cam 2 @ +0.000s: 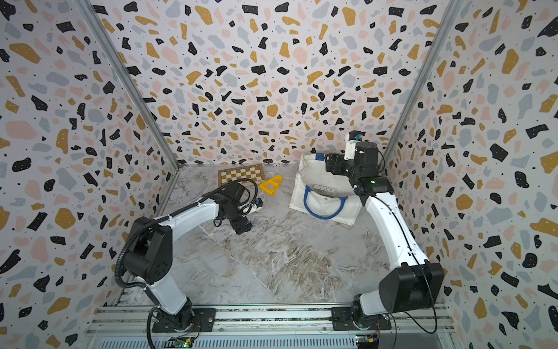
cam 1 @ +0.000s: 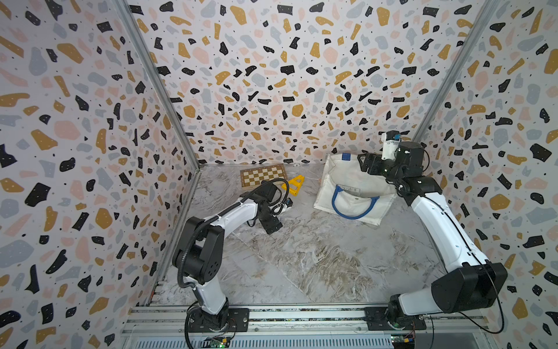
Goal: Put the compass set into the canvas bag
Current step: Pick up the compass set at the center of the board.
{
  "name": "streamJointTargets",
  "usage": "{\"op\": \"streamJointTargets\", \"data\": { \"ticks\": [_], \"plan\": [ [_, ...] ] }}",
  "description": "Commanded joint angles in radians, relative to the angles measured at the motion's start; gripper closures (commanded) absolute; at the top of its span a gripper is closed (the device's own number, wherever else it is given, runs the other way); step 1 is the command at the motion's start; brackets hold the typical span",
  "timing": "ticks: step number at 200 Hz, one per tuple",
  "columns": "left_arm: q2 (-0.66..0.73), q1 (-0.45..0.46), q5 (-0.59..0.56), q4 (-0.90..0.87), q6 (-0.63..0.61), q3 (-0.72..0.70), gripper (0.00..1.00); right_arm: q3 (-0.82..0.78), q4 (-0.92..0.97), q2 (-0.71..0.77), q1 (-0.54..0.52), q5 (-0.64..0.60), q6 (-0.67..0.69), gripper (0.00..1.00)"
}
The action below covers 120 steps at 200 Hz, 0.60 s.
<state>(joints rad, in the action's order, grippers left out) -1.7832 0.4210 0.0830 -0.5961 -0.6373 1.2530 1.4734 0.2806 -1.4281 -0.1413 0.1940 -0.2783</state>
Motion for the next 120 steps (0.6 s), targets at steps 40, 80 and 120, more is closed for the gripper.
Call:
{"op": "streamJointTargets", "data": {
  "ticks": [40, 80, 120],
  "plan": [
    [-0.114, -0.042, 0.024, -0.002, -0.103, 0.117, 0.09, -0.030, -0.012, 0.017, 0.008, 0.063, -0.003, 0.18],
    [-0.203, -0.073, 0.037, -0.085, -0.138, 0.187, 0.10, -0.033, -0.018, 0.011, 0.004, 0.086, -0.011, 0.18],
    [-0.266, -0.080, 0.001, -0.104, -0.151, 0.207, 0.13, -0.035, -0.026, 0.003, -0.013, 0.093, -0.013, 0.17]
  ]
}}
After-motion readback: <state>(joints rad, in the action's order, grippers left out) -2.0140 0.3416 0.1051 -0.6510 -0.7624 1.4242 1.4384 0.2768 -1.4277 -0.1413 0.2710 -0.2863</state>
